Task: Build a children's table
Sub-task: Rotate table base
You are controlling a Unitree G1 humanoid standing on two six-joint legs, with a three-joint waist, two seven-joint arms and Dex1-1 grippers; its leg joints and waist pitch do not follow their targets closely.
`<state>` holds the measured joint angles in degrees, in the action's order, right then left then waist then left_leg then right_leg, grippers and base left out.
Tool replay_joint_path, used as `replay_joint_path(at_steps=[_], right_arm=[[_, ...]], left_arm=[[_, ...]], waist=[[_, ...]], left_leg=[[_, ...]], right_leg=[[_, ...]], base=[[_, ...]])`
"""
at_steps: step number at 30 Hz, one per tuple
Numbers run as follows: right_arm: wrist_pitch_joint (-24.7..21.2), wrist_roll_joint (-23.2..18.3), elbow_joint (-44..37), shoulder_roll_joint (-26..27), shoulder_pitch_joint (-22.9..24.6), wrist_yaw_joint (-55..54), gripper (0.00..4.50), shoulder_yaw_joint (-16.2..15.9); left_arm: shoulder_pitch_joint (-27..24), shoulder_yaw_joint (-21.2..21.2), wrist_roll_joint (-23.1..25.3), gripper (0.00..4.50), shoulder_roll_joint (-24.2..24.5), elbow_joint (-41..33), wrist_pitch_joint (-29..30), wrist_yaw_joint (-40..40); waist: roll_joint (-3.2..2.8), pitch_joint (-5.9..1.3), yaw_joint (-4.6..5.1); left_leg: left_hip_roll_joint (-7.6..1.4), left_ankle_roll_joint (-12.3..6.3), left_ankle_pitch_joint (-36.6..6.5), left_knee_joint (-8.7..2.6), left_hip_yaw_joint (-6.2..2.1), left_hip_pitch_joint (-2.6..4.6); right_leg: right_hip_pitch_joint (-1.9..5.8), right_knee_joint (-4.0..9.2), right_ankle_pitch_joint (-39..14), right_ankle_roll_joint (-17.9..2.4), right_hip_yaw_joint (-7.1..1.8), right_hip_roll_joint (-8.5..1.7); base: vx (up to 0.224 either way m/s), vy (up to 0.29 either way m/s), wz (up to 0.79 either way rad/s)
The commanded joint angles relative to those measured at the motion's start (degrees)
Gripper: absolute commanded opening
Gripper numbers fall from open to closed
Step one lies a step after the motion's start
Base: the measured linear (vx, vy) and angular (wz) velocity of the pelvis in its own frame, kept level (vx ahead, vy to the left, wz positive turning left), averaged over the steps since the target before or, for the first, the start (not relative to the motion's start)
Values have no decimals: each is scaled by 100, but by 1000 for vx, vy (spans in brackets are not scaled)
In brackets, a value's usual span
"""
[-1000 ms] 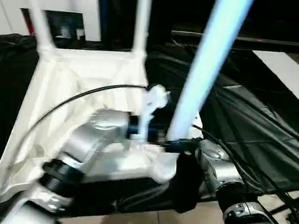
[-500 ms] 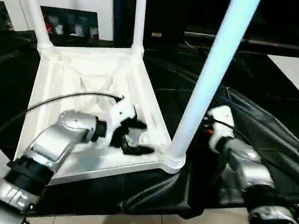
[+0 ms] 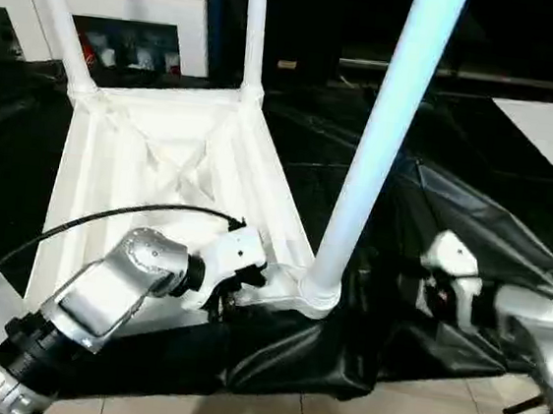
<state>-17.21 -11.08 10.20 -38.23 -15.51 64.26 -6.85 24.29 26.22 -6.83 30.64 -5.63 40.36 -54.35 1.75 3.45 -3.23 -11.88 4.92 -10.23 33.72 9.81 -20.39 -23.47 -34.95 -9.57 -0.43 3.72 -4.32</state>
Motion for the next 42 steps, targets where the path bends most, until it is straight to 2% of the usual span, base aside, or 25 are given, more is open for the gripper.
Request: replay_joint_path(at_steps=[1,3,4,5,8,9,10,11,12,13,15,18,23,27,30,32,33,34,35,36,37,38,39,40,42], right_arm=[[-213,-164,-351,-150,12,212,388,-34],[-370,-201,-559,-252,71,335,388,-50],[-444,-209,-654,-288,96,392,388,-58],[-505,-217,-738,-312,116,428,388,-65],[-542,-189,-806,-302,108,386,388,-75],[-552,-196,-823,-298,107,365,388,-70],[-563,-204,-835,-303,109,360,388,-70],[-614,-244,-894,-325,119,338,388,-73],[-681,-278,-962,-335,121,319,388,-83],[-713,-284,-990,-335,120,313,388,-88],[-728,-283,-1002,-330,118,311,388,-90],[-786,-254,-1069,-322,140,294,388,-112],[-850,-244,-1149,-302,177,268,388,-122],[-878,-241,-1173,-303,182,241,388,-137],[-887,-229,-1176,-295,172,217,388,-149],[-855,-201,-1154,-256,150,170,388,-159],[-778,-155,-1107,-188,126,93,388,-171],[-732,-131,-1087,-160,118,54,388,-176],[-707,-119,-1078,-146,116,32,388,-179],[-625,-91,-1014,-59,97,-58,388,-174],[-580,-71,-936,37,67,-163,388,-168],[-500,-40,-813,187,21,-325,388,-157],[-478,-31,-777,230,7,-372,388,-154],[-369,51,-633,374,-51,-593,388,-146],[-292,109,-537,466,-90,-747,388,-143]], left_arm=[[-8,44,51,275,-22,-146,151,134],[-15,74,84,270,-41,-179,247,210],[-18,69,86,242,-67,-185,291,248],[-19,65,99,242,-87,-193,313,256],[-2,52,117,229,-115,-198,377,258],[1,55,113,213,-107,-202,408,239],[1,59,111,199,-102,-204,414,238],[4,82,103,199,-72,-215,450,222],[1,131,78,184,-17,-247,518,175],[-3,152,68,184,5,-267,549,159],[-6,162,62,153,17,-279,568,149],[-13,198,37,130,59,-295,626,101],[-20,222,39,75,67,-271,648,29],[-19,204,46,59,48,-183,593,66],[-13,150,58,23,19,-80,499,121],[-21,69,36,18,13,80,278,81],[-50,-44,-8,9,42,316,-266,-76],[-66,-87,-23,9,60,415,-584,-162],[-75,-108,-29,9,71,467,-775,-211],[-65,-195,-54,9,132,672,-1132,-340],[-41,-285,-94,9,170,859,-1337,-431],[24,-427,-142,9,169,1112,-1445,-443],[44,-468,-156,9,167,1184,-1470,-443],[121,-444,-93,9,207,1318,-1584,-457],[174,-414,-43,9,240,1406,-1680,-471]], waist=[[-7,-324,-21],[-1,-323,-23],[-10,-329,-27],[-6,-332,-29],[-7,-342,-39],[-35,-343,-41],[-25,-346,-37],[-19,-351,-38],[-50,-353,-47],[-40,-357,-45],[-34,-365,-43],[-55,-359,-43],[-60,-350,-46],[-62,-349,-43],[-55,-351,-42],[-62,-350,-48],[-14,-350,-56],[-27,-341,-60],[-24,-352,-41],[9,-350,-43],[-5,-349,-45],[6,-348,-42],[-7,-348,-41],[9,-345,-20],[-19,-344,-32]], left_leg=[[-73,-207,-1794,-373,-18,11],[-71,-206,-1815,-372,-21,8],[-67,-198,-1816,-365,-24,16],[-66,-197,-1802,-362,-25,16],[-65,-196,-1746,-362,-30,2],[-66,-193,-1731,-368,-38,-5],[-66,-193,-1727,-363,-30,-4],[-65,-196,-1702,-363,-35,-7],[-68,-197,-1682,-364,-35,-6],[-71,-198,-1665,-367,-35,-6],[-77,-211,-1584,-370,-36,-26],[-74,-202,-1572,-367,-30,-22],[-70,-189,-1638,-363,-26,-8],[-65,-183,-1657,-359,-29,-4],[-59,-189,-1643,-355,-28,-5],[-57,-198,-1637,-355,-29,-8],[-53,-214,-1630,-351,-29,-4],[-36,-234,-1632,-347,-24,-12],[-37,-190,-1654,-353,-30,-28],[-44,-194,-1690,-352,-29,-10],[-33,-194,-1712,-345,-27,1],[-25,-189,-1704,-347,-25,-6],[-35,-167,-1719,-352,-29,6],[-20,-132,-1752,-345,-26,-4],[-34,-73,-1827,-356,-43,33]], right_leg=[[254,598,-2925,-601,-194,-247],[236,608,-2984,-584,-182,-249],[233,612,-3011,-574,-178,-252],[230,613,-2999,-566,-177,-249],[233,610,-2931,-571,-174,-255],[239,598,-2864,-592,-173,-255],[237,605,-2836,-597,-176,-254],[247,591,-2766,-626,-174,-254],[248,583,-2668,-657,-181,-254],[256,575,-2600,-675,-183,-251],[274,538,-2360,-763,-185,-249],[279,531,-2270,-855,-189,-253],[275,555,-2438,-805,-190,-259],[268,573,-2600,-732,-183,-260],[265,577,-2655,-687,-179,-256],[262,588,-2676,-674,-178,-257],[255,588,-2754,-635,-173,-262],[243,624,-2844,-592,-172,-264],[262,612,-2913,-528,-165,-269],[238,638,-2987,-474,-160,-269],[224,636,-3036,-454,-160,-271],[224,640,-3119,-413,-156,-273],[215,645,-3160,-400,-156,-284],[215,654,-3265,-366,-137,-279],[187,662,-3347,-331,-137,-288]], base=[[0,0,0],[0,0,0],[0,0,0],[0,0,0],[0,0,0],[0,0,0],[0,0,0],[0,0,0],[0,0,0],[0,0,0],[0,0,0],[0,0,0],[0,0,0],[0,0,0],[0,0,0],[0,0,0],[0,0,0],[0,0,0],[0,0,0],[0,0,0],[0,0,0],[0,0,0],[0,0,0],[0,0,0],[0,0,0]])
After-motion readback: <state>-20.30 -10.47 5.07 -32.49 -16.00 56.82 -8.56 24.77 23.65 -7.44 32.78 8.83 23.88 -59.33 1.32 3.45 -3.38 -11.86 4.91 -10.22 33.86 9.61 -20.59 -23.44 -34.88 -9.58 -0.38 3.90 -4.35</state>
